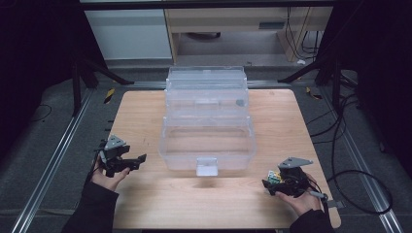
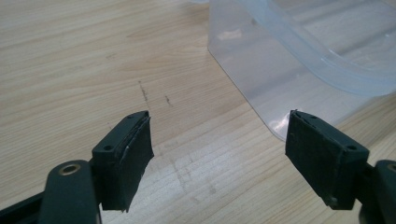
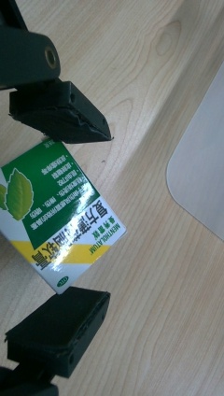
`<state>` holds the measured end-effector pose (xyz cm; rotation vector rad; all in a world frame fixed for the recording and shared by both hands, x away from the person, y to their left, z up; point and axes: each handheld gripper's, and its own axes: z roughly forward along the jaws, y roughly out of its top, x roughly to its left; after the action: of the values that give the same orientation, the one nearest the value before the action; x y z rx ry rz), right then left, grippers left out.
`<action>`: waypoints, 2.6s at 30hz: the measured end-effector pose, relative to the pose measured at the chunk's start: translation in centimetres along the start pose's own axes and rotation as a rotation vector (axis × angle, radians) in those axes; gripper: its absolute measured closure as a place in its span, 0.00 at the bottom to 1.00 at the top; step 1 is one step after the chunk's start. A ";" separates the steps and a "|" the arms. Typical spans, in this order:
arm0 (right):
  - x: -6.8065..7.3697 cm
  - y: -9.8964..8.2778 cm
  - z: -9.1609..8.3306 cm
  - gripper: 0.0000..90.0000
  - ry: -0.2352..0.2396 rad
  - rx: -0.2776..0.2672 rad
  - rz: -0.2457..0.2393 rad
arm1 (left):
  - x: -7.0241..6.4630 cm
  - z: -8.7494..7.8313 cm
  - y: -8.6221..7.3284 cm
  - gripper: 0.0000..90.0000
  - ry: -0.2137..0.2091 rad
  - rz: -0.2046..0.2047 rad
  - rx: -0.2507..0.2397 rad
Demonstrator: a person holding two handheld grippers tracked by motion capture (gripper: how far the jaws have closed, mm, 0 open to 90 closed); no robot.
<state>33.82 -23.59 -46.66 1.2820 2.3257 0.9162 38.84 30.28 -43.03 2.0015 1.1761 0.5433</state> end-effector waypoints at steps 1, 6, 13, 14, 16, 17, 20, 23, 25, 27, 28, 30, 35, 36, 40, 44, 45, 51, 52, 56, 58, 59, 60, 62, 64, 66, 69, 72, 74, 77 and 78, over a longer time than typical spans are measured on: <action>0.0 0.0 0.1 0.22 -0.001 0.000 0.006 | 0.0 -0.1 0.0 0.25 0.000 -0.005 -0.005; 0.2 0.2 -0.3 0.14 -0.056 -0.038 0.021 | -0.1 0.0 0.0 0.26 -0.003 -0.006 -0.001; 0.6 -0.2 -0.2 0.15 -0.075 0.015 0.082 | -0.2 0.1 0.0 0.26 -0.002 -0.003 0.010; 0.6 -0.2 -0.1 0.17 -0.066 0.018 0.089 | -0.2 0.1 0.0 0.26 -0.002 -0.002 0.011; 0.5 -0.1 -0.1 0.24 -0.052 0.024 0.089 | -0.2 0.1 0.0 0.26 -0.003 -0.003 0.013; 0.5 -0.1 -0.1 0.24 -0.052 0.024 0.089 | -0.2 0.1 0.0 0.26 -0.004 -0.002 0.014; 0.4 0.0 -0.1 0.32 -0.041 0.024 0.078 | -0.2 0.3 0.0 0.26 -0.010 0.000 0.020; 0.2 0.3 0.1 0.36 -0.030 0.030 0.058 | -0.3 0.5 -0.1 0.26 -0.011 0.002 0.027; 0.1 0.4 0.3 0.38 -0.028 0.027 0.041 | -0.3 0.5 -0.1 0.25 -0.012 0.002 0.029; 0.1 0.5 0.6 0.35 -0.023 0.023 0.027 | -0.3 0.5 -0.1 0.25 -0.014 0.000 0.029; 0.2 0.5 0.6 0.32 -0.024 0.021 0.029 | -0.3 0.5 -0.1 0.25 -0.012 -0.001 0.027; 0.3 0.5 0.5 0.27 -0.033 0.016 0.033 | -0.2 0.4 -0.1 0.25 -0.010 -0.001 0.026; 0.8 -0.1 0.0 0.27 -0.068 0.046 0.068 | -0.3 0.5 -0.1 0.25 -0.017 -0.006 0.026; 0.8 -0.2 0.1 0.29 -0.065 0.059 0.077 | -0.3 0.4 -0.1 0.25 -0.010 -0.001 0.028; 0.6 0.0 0.4 0.38 -0.043 0.069 0.063 | -0.3 0.5 0.0 0.25 -0.015 0.003 0.030; 0.3 0.5 0.6 0.46 -0.030 0.061 0.032 | -0.3 0.7 -0.2 0.25 -0.022 -0.002 0.036; 0.2 0.6 0.7 0.46 -0.029 0.060 0.028 | -0.2 0.8 -0.2 0.25 -0.022 0.001 0.042; 0.4 0.5 0.6 0.37 -0.032 0.062 0.053 | -0.3 0.8 -0.1 0.25 -0.028 0.004 0.045; 0.4 0.5 0.6 0.38 -0.036 0.075 0.067 | -0.3 0.8 -0.1 0.25 -0.028 0.003 0.046; 0.5 0.6 0.8 0.41 -0.042 0.139 0.079 | -0.3 0.9 -0.2 0.25 -0.030 0.005 0.052; 0.5 0.8 1.1 0.42 -0.050 0.165 0.075 | -0.4 0.9 -0.2 0.25 -0.028 0.007 0.055; 0.6 0.9 1.2 0.43 -0.061 0.180 0.071 | -0.4 1.0 -0.2 0.25 -0.030 0.008 0.054; 0.6 1.0 1.3 0.44 -0.063 0.194 0.067 | -0.4 1.0 -0.2 0.25 -0.031 0.010 0.055; 0.6 1.1 1.5 0.46 -0.054 0.204 0.073 | -0.4 1.0 -0.2 0.25 -0.031 0.007 0.058; 0.7 1.3 1.7 0.47 -0.064 0.220 0.078 | -0.4 1.1 -0.2 0.25 -0.034 0.009 0.062; 0.8 1.5 1.9 0.48 -0.067 0.229 0.070 | -0.3 1.1 -0.2 0.25 -0.034 0.009 0.063; 0.8 1.7 2.1 0.49 -0.071 0.252 0.069 | -0.4 1.0 -0.1 0.25 -0.027 0.010 0.062; 0.8 1.9 2.1 0.50 -0.071 0.269 0.068 | -0.5 1.0 -0.1 0.25 -0.031 0.007 0.057; 0.9 2.0 2.1 0.50 -0.073 0.279 0.069 | -0.5 1.0 0.0 0.25 -0.031 0.004 0.054; 0.4 2.2 1.5 0.50 -0.070 0.251 0.082 | -0.5 0.9 0.1 0.26 -0.030 0.004 0.048; 0.0 2.3 1.2 0.50 -0.074 0.237 0.090 | -0.4 0.8 0.1 0.26 -0.023 0.005 0.047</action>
<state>35.91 -22.22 -46.04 1.4973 2.3902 0.6205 39.19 29.57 -43.48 2.0460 1.1802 0.4985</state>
